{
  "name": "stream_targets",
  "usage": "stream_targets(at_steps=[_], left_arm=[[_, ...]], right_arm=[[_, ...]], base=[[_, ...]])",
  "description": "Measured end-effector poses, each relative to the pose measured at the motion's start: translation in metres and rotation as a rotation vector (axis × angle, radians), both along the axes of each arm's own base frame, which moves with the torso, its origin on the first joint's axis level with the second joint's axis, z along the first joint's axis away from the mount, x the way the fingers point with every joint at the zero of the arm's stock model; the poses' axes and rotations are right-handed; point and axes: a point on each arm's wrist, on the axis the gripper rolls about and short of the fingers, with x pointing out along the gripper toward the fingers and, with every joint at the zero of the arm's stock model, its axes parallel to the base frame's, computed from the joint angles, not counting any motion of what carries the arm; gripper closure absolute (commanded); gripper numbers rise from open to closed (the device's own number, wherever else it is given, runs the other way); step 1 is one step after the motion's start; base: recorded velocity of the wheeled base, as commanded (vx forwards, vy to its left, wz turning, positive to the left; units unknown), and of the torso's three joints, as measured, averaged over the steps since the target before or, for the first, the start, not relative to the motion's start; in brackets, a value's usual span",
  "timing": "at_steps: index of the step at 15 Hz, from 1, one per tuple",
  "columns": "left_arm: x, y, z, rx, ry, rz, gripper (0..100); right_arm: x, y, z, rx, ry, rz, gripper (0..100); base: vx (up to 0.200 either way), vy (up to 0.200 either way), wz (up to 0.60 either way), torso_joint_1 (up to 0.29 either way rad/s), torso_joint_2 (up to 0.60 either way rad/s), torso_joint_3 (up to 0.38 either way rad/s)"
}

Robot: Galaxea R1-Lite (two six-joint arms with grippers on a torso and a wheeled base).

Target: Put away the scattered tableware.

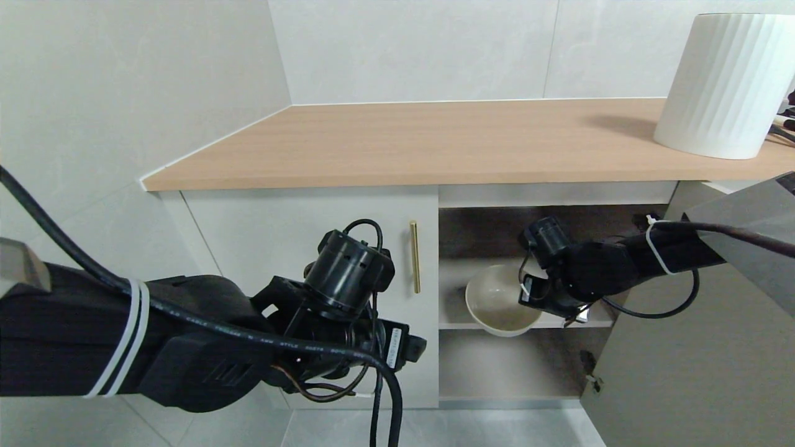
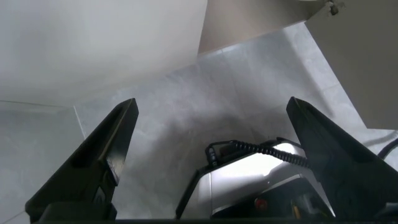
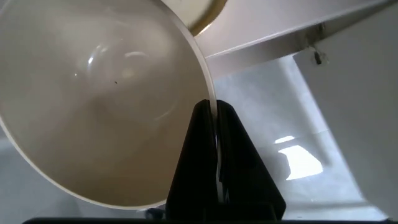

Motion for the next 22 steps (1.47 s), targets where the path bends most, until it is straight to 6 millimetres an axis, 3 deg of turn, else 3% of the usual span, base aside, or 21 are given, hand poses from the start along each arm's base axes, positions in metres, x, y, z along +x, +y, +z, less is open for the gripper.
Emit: stream_targets(at_steps=[14,22], left_arm=[[0.001,0.002,0.002,-0.005,-0.005,0.006,0],[0.000,0.002,0.004,-0.009,-0.010,0.005,0]], right_arm=[[0.013,-0.006,-0.002,0.063,-0.111,-0.167,100],[0.038,-0.016,-0.014,0.067,-0.191,-0.190,100]], base=[[0.000,0.000,0.00,0.000,0.00,0.000],[0.000,0.000,0.00,0.000,0.00,0.000]])
